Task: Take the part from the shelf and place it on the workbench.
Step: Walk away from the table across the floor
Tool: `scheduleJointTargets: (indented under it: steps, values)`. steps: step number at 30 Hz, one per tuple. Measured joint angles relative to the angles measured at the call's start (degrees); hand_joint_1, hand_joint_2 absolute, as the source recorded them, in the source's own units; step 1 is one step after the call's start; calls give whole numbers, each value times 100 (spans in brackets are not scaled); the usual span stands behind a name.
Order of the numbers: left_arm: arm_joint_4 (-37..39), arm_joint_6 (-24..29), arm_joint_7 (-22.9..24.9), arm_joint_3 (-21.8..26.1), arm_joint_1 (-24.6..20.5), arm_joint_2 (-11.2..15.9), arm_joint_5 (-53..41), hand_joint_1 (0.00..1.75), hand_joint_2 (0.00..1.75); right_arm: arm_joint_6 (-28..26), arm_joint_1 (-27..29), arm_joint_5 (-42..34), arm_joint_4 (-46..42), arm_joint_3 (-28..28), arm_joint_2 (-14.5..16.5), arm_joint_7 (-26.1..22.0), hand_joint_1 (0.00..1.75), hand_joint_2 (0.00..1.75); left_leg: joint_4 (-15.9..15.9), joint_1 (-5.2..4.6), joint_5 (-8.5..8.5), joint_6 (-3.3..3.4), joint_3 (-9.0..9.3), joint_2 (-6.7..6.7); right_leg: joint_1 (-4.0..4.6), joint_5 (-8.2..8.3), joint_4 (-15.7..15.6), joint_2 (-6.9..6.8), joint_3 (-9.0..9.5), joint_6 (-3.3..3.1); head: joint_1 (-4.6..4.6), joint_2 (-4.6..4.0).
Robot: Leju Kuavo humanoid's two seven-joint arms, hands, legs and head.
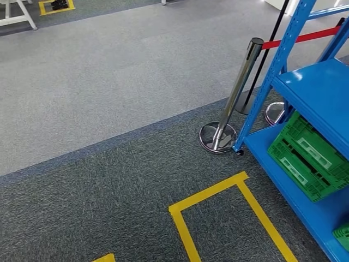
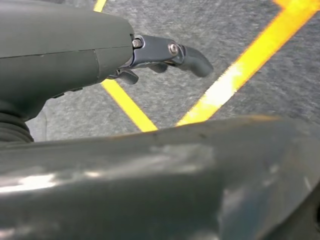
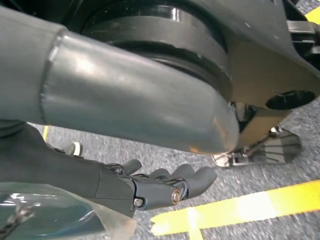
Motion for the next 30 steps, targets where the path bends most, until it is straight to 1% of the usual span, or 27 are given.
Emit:
scheduleJointTargets:
  steps: [1, 2, 3, 5, 6, 7, 8, 9, 10, 11, 13, 14, 16, 17, 18, 19, 20, 21, 22, 23, 24, 25, 26, 27, 28, 29, 30]
  values:
    - [0, 0, 2, 1, -11, -3, -1, 0, 0, 3, 15, 1, 0, 0, -1, -1, 0, 0, -19, -1, 19, 22, 8, 68, -13, 1, 7, -11, -37, 32, 1, 0]
    - [0, 0, 3, 2, -15, -4, -1, 0, 0, 5, 26, 3, 0, 0, -1, 1, 0, 0, -50, 4, 36, 51, 19, 139, -12, -42, 59, -122, -87, 57, 8, 0]
    - [0, 0, 4, 3, -14, -5, -3, 0, 0, 7, 30, 5, 0, 0, -2, 3, 0, 0, -83, 8, 51, 83, 30, 221, -5, -148, 202, -290, -177, 80, 20, 0]
    - [0, -2, 9, 7, 1, -2, -19, 0, 0, 7, 11, 10, 0, 0, -2, 9, 0, 0, -109, 2, 53, 124, 36, 404, -2, -522, 823, -644, -482, 126, 37, 0]
    - [0, -3, 11, 8, 10, -2, -31, 0, 0, 8, 2, 11, 0, 0, -2, 14, 0, 0, -108, -4, 49, 133, 33, 503, -12, -700, 1200, -711, -668, 155, 40, 0]
    - [0, -5, 14, 8, 15, -1, -44, 0, 0, 8, 1, 11, 0, 0, -2, 20, 0, 0, -108, -7, 44, 134, 31, 599, -25, -795, 1475, -741, -796, 179, 39, 0]
    - [0, -9, 15, 8, 16, -2, -54, 0, 0, 8, 7, 11, 0, 0, -2, 27, 0, 0, -107, -7, 39, 129, 31, 687, -37, -783, 1562, -761, -824, 201, 40, 0]
    - [0, -12, 15, 8, 12, -4, -59, 0, 0, 6, 16, 11, 0, 0, -3, 33, 0, 0, -106, -4, 32, 118, 36, 764, -49, -668, 1417, -791, -729, 215, 42, 0]
    - [0, -15, 15, 8, 8, -7, -65, 0, 0, 3, 21, 11, 0, 0, -5, 37, 0, 0, -105, 0, 21, 102, 48, 835, -59, -487, 1069, -860, -522, 224, 42, 0]
    - [0, -17, 15, 9, 5, -8, -70, 0, 0, 1, 20, 11, 0, 0, -7, 38, 0, 0, -101, -5, 5, 76, 65, 900, -60, -335, 648, -999, -283, 225, 44, 0]
    - [0, -13, 14, 10, 5, -6, -86, 0, 0, -3, 3, 11, 0, 0, -10, 42, 0, 0, -83, -28, -33, 7, 102, 1019, -47, -157, 72, -1187, 67, 171, 23, 0]
    - [0, -5, 11, 10, 1, -4, -93, 0, 0, -4, -3, 11, 0, 0, -10, 43, 0, 0, -76, -36, -42, -27, 119, 1068, -30, -151, -8, -1210, 117, 130, 11, 0]
    - [-1, 15, 4, 10, -18, -9, -104, 0, 0, -15, 3, 10, -1, 0, -11, 48, 0, 0, -77, -16, -59, -94, 151, 1140, -15, -135, -11, -1084, 106, 41, -8, 0]
    - [-1, 24, -1, 11, -30, -13, -109, 0, 0, -22, 11, 9, -1, 0, -11, 49, 0, 0, -41, 3, -105, -129, 154, 1073, -17, -126, -25, -1027, 112, -1, -13, 0]
    - [-2, 32, -4, 11, -36, -15, -115, 0, 0, -31, 14, 9, -2, 0, -11, 51, 0, 0, 87, 20, -212, -156, 116, 946, -24, -115, -42, -968, 122, -43, -25, 0]
    - [-2, 39, -8, 12, -37, -17, -122, 0, 0, -36, 11, 9, -2, 0, -12, 53, 0, 0, 320, 33, -369, -173, 28, 786, -33, -105, -58, -906, 149, -78, -36, 0]
    - [-2, 44, -10, 13, -31, -18, -130, 0, 0, -39, 5, 9, -2, 0, -13, 54, 0, 0, 681, 37, -562, -173, -122, 628, -26, -102, -58, -839, 152, -101, -48, 0]
    - [-2, 48, -12, 13, -17, -19, -138, 0, 0, -40, -4, 9, -1, 0, -13, 54, 0, 0, 1093, 35, -742, -166, -310, 546, -16, -100, -56, -758, 152, -117, -52, 0]
    - [-2, 49, -12, 13, -2, -21, -145, 0, 0, -40, -7, 9, -1, 0, -13, 54, 0, 0, 1425, 32, -844, -156, -473, 511, -3, -100, -54, -667, 155, -125, -51, 0]
    - [-2, 50, -12, 13, 10, -21, -150, 0, 0, -42, -4, 9, 0, 0, -13, 54, 0, 0, 1598, 29, -838, -139, -574, 493, 11, -100, -52, -571, 162, -129, -51, 0]
    - [-2, 52, -12, 13, 17, -21, -152, 0, 0, -43, 3, 9, -1, 0, -13, 54, 0, 0, 1541, 25, -709, -113, -578, 475, 22, -101, -50, -477, 172, -131, -50, 0]
    - [-2, 54, -12, 13, 16, -19, -152, 0, 0, -44, 8, 9, -1, 0, -13, 54, 0, 0, 1277, 19, -486, -81, -491, 429, 29, -102, -49, -387, 184, -130, -49, 0]
    - [-2, 56, -12, 14, 14, -15, -152, 0, 0, -45, 10, 9, -1, 0, -13, 54, 0, 0, 898, 13, -237, -47, -357, 308, 28, -102, -49, -307, 191, -129, -49, 0]
    - [-1, 57, -12, 16, 14, -10, -151, 0, 0, -44, 4, 9, -1, 0, -13, 54, 0, 0, 539, 15, -54, -15, -227, 144, 33, -104, -38, -228, 188, -120, -47, 0]
    - [1, 58, -12, 17, 16, -5, -151, 0, 0, -44, -4, 9, 0, 0, -12, 54, 0, 0, 249, 14, 38, 2, -118, 3, 29, -102, -28, -152, 167, -103, -48, 0]
    - [2, 59, -10, 19, 13, -1, -151, 0, 0, -43, -9, 9, 0, 0, -11, 54, 0, 0, 85, 10, 56, 9, -60, -92, 17, -93, -21, -82, 135, -74, -47, 0]
    - [3, 59, -7, 19, 11, 1, -151, 0, 0, -43, -8, 9, 0, 0, -11, 54, 0, 0, 22, 4, 26, 11, -35, -96, 5, -80, -22, -10, 101, -36, -49, 0]
